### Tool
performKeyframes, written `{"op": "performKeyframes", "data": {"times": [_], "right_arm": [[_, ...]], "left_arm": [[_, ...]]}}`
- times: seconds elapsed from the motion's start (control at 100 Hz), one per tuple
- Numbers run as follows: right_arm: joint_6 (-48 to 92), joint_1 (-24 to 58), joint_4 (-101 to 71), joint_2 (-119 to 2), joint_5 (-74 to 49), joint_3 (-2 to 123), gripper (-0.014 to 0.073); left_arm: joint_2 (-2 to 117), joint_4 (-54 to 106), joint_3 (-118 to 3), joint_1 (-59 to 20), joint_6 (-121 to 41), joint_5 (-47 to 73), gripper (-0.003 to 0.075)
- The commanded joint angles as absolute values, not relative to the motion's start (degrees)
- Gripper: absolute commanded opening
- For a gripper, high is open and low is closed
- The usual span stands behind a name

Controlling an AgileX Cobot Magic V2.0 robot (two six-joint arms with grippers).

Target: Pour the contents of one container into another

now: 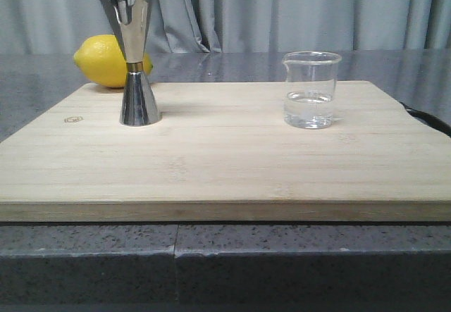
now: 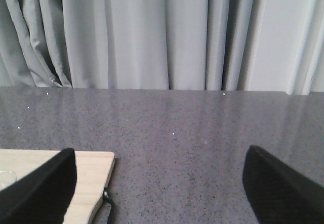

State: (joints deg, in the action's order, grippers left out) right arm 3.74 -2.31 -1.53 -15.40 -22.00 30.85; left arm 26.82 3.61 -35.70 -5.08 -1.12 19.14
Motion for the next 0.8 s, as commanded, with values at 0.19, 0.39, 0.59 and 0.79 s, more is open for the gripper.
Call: {"op": "performKeyframes", "data": {"times": [0.19,0.39,0.59,0.79], "right_arm": [[4.39,-2.68,-1.53,-24.65,-28.56,39.44,0.0606],[4.39,-2.68,-1.53,-26.94,-27.29,39.53,0.0606],[4.39,-2.68,-1.53,-27.03,-26.89,39.53,0.0606],[4.39,-2.68,-1.53,-27.03,-26.89,39.53,0.0606]], "left_arm": [[39.97,5.81,-47.18,-4.85,-12.03,30.48,0.0481],[48.04,16.49,-49.58,-4.85,-24.67,33.98,0.0481],[57.05,29.74,-50.03,-4.85,-36.18,33.84,0.0481],[65.39,45.43,-50.03,-4.85,-50.82,34.05,0.0481]]}}
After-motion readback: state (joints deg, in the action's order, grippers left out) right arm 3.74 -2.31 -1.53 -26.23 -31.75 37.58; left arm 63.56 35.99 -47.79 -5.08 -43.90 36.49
